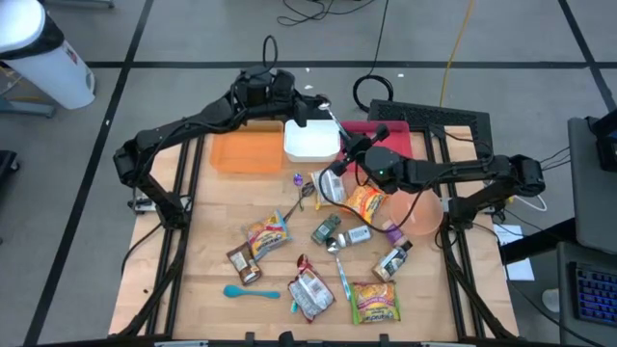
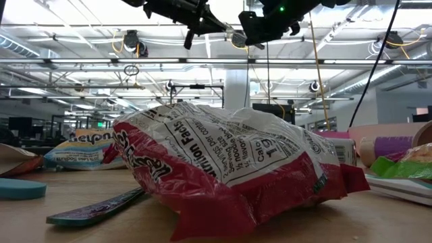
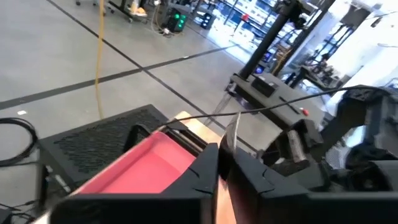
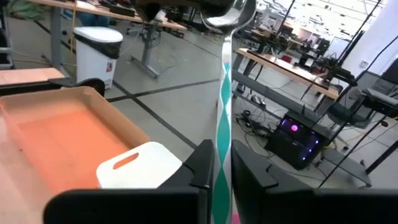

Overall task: Pick & Place Food Item
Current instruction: Put the white blue spoon into the red bin

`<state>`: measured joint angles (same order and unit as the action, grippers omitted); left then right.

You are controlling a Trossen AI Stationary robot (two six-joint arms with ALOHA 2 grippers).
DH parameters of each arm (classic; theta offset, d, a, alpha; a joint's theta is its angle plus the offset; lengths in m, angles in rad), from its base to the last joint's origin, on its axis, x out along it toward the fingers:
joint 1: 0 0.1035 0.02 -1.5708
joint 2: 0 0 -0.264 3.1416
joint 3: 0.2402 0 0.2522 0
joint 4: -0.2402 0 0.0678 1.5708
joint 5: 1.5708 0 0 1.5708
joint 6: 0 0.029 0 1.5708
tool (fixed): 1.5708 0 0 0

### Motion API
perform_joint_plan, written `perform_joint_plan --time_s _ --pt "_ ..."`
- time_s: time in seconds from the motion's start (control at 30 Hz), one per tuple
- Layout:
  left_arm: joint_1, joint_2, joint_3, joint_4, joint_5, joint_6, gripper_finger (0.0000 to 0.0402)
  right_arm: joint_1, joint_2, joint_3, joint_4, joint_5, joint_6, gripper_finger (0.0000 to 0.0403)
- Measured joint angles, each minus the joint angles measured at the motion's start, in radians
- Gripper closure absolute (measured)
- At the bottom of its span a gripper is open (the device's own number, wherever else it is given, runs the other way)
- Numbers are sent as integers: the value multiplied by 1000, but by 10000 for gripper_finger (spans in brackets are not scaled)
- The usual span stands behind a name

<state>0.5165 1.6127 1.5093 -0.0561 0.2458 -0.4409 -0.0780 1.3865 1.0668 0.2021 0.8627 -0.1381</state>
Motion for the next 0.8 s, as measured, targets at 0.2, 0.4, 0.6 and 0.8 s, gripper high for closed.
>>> perform_joint_plan --time_s 0.2,0.4,0.6,0.8 --pt "2 0 0 6 72 -9 320 4 2 0 3 -54 -14 382" --pt "31 0 0 11 136 -7 277 2 -22 -1 -2 -54 -16 382" --pt "112 -29 0 69 300 -15 252 -11 -82 -1 -4 -83 -66 382" --pt "195 -118 2 128 435 -8 248 -58 -166 0 -57 -114 -79 382"
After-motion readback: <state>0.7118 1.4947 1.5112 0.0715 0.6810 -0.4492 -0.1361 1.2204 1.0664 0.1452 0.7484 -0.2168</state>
